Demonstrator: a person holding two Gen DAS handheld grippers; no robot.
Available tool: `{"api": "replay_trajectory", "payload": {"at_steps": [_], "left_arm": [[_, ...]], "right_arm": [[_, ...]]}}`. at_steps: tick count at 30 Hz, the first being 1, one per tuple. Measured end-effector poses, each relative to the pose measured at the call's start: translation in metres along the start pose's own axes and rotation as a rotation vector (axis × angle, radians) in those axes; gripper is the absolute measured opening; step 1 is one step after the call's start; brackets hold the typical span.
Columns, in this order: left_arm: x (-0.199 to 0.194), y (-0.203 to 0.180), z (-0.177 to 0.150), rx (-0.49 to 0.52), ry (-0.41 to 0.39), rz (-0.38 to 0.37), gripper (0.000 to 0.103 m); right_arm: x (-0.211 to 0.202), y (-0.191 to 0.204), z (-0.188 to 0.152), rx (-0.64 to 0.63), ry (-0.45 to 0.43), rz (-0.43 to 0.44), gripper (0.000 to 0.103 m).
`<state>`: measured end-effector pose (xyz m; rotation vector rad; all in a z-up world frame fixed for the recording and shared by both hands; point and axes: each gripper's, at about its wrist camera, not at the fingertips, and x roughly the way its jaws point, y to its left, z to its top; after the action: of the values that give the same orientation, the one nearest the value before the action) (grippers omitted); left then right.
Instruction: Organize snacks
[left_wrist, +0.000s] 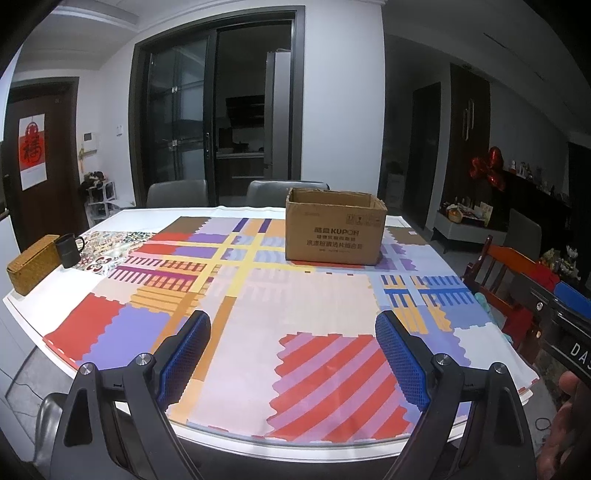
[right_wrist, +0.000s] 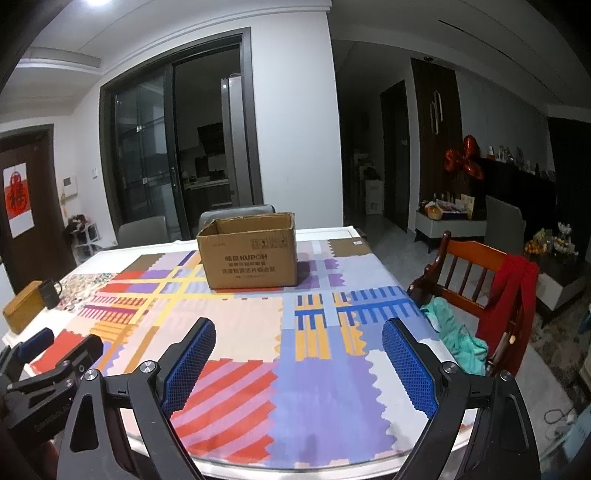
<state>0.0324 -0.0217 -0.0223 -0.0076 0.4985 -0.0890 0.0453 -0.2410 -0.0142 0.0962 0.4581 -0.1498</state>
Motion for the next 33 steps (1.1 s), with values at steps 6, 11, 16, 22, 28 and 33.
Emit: {"api": "replay_trajectory", "payload": {"at_steps": [6, 11, 16, 22, 28, 33], "left_arm": [[-0.0019, -0.0008, 0.0000, 0.002, -0.003, -0.004, 0.093], [-0.0022, -0.0023, -0.0005, 0.007, -0.002, -0.008, 0.093], [-0.0022, -0.0035, -0.0002, 0.006, -0.002, -0.009, 0.093], [-0.0024, -0.0041, -0.0002, 0.006, -0.001, -0.012, 0.093], [-0.0024, -0.0043, -0.0001, 0.004, -0.005, -0.011, 0.093], [-0.0024, -0.0038, -0.0002, 0.006, -0.002, -0.011, 0.093]], "right_arm": [[-0.0004, -0.0026, -0.0017, 0.012, 0.008, 0.005, 0.093], [-0.0027, -0.0013, -0.0027, 0.010, 0.000, 0.006, 0.093], [-0.0025, -0.0017, -0.0024, 0.011, -0.001, 0.008, 0.093], [-0.0034, -0.0018, -0.0026, 0.009, 0.000, 0.009, 0.093], [-0.0041, -0.0025, -0.0028, 0.011, -0.001, 0.009, 0.093], [-0.0040, -0.0027, -0.0027, 0.009, -0.001, 0.010, 0.093]]}}
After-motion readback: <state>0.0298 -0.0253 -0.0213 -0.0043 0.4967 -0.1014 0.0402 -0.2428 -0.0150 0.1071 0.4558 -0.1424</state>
